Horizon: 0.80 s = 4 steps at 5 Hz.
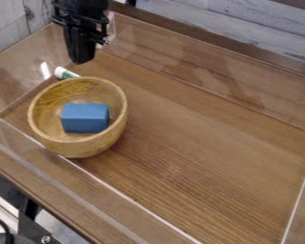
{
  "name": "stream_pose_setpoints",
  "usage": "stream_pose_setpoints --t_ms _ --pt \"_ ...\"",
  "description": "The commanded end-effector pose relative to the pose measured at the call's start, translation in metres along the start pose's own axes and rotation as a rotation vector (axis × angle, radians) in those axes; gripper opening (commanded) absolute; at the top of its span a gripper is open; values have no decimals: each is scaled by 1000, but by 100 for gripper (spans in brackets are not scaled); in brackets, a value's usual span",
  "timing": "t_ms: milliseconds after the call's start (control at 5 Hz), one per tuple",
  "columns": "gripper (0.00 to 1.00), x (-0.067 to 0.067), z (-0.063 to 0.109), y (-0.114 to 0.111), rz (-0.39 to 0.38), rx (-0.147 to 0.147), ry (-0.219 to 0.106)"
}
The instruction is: Put the green marker in the brown bowl
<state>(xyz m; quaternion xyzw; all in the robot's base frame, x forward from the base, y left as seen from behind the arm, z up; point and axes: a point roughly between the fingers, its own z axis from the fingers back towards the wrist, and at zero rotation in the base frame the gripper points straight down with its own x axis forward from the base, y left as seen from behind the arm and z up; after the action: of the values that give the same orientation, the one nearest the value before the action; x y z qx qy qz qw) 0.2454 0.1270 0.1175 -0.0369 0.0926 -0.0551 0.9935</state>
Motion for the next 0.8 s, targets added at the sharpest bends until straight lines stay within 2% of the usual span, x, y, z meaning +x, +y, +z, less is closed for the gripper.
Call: stream_pose_setpoints --t_ms 0,400,600 --pt "0 -10 17 2 24 28 -49" --pt "0 -24 11 1 55 18 -36" --pt "100 -20 9 4 58 15 -34"
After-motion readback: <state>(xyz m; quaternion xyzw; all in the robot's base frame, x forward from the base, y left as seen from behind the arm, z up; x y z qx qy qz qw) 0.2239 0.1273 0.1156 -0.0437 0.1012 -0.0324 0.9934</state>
